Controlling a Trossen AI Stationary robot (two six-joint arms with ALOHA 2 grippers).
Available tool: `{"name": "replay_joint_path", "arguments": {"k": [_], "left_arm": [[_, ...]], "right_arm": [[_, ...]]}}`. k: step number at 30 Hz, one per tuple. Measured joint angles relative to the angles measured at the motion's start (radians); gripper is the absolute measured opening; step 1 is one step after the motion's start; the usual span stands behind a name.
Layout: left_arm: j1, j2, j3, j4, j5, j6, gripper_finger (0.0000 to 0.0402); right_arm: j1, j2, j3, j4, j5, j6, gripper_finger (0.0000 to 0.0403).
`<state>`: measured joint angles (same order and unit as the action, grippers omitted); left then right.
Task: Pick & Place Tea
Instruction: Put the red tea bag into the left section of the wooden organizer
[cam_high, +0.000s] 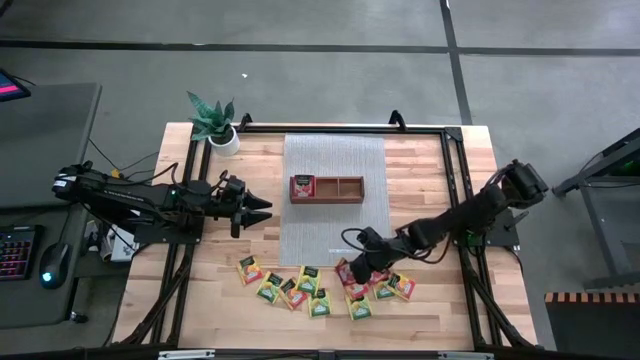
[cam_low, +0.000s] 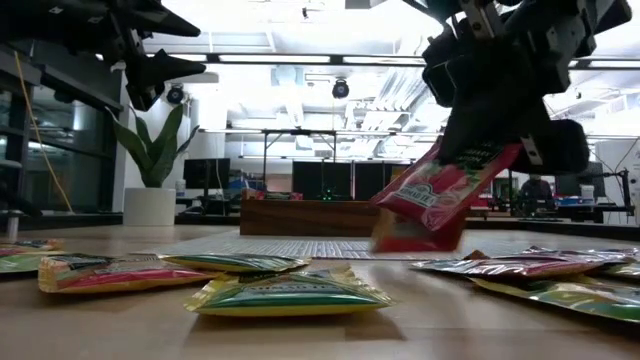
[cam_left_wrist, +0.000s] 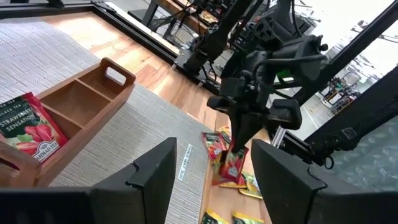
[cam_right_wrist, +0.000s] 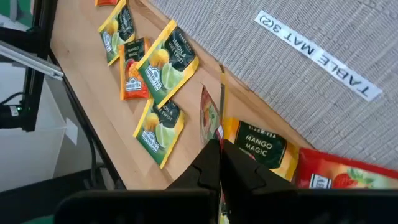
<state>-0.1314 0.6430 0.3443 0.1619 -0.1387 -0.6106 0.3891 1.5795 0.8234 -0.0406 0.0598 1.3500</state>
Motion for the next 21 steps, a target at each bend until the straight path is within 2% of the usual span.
{"name": "replay_joint_path", "arguments": {"k": [11,21], "left_arm": [[0.000,0.000,0.000,0.002,0.001,-0.004,0.0205],[0.000,0.000,0.000,0.001,0.001,-0.004,0.0205]], "right_arm": [[-0.005,-0.001,0.000,0.004,-0.007,-0.056,0.0013],[-0.005,-0.001,0.000,0.008,-0.007,-0.064,0.0088]]}}
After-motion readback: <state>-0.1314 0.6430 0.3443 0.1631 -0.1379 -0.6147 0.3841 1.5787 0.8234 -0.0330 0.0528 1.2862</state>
